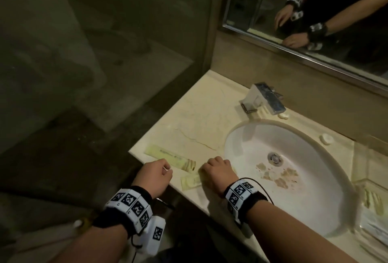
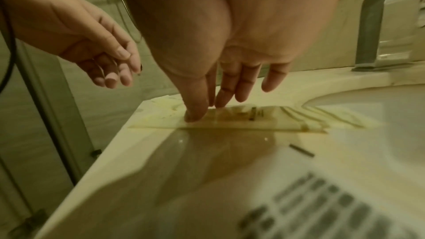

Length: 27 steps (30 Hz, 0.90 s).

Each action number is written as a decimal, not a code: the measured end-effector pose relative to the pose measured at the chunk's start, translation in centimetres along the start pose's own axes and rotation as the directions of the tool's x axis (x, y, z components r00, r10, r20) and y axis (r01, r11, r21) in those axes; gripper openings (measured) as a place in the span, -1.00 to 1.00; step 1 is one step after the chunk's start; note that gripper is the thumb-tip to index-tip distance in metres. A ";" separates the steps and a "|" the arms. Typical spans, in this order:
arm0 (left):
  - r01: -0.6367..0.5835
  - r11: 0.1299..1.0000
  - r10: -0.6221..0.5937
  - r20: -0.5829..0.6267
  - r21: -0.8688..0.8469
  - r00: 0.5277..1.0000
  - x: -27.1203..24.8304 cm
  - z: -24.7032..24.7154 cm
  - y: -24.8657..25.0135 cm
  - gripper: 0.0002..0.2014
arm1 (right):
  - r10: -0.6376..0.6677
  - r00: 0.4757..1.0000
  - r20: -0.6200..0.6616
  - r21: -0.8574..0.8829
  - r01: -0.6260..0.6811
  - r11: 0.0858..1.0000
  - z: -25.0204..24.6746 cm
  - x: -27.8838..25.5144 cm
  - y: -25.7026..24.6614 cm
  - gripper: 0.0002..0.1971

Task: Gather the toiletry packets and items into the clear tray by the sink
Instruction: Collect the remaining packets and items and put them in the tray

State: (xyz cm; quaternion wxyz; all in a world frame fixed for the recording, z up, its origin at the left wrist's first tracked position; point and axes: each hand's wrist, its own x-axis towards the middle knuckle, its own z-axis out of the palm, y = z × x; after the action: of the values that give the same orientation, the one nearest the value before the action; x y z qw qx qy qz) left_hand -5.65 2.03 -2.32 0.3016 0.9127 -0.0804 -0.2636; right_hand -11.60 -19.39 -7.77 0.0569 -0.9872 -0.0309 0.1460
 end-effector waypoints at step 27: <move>0.142 0.981 -0.162 -0.156 -0.130 0.974 -2.4 -3.8 -6.7 -0.84 | 0.065 0.992 0.104 0.294 -0.093 0.951 -2.7 10.0 -7.2 -0.58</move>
State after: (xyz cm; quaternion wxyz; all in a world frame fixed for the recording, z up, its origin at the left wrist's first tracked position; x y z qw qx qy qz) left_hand -5.78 10.08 -2.70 0.3394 0.9156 0.0309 -0.2134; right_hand -1.58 -11.74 -7.21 0.1976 -0.9598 0.0285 0.1971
